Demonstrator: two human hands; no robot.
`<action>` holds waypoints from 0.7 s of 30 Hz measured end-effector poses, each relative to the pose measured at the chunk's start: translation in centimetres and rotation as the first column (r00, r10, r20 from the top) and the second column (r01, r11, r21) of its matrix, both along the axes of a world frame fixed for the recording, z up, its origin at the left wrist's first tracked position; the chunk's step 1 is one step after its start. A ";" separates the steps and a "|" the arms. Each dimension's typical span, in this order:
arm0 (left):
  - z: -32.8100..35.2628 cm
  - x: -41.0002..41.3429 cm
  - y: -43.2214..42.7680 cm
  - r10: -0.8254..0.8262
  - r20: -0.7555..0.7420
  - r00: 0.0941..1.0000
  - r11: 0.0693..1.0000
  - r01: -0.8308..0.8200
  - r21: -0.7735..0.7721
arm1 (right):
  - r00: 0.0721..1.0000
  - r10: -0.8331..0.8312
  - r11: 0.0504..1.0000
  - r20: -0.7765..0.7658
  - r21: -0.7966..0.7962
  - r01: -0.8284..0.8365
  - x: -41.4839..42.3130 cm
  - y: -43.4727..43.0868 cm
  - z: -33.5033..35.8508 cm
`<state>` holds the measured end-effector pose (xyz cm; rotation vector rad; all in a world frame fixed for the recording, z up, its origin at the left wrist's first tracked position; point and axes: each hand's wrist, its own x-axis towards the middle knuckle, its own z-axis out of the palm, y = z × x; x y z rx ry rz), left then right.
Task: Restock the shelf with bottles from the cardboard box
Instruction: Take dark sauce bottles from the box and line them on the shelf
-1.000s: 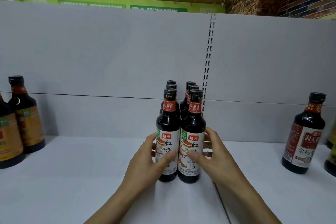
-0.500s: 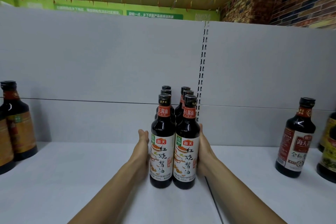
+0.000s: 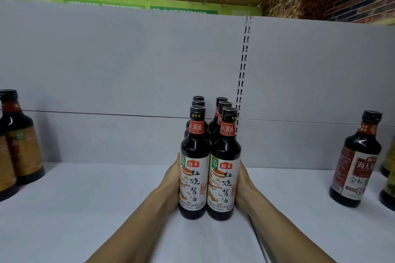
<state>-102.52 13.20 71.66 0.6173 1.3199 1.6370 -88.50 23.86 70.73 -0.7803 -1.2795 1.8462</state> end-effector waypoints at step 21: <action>0.5 0.0 -0.5 -0.001 -0.015 1.000 1.000 0.001 0.005 | 0.999 0.005 1.000 0.041 0.027 -0.006 0.7 -0.3 0.7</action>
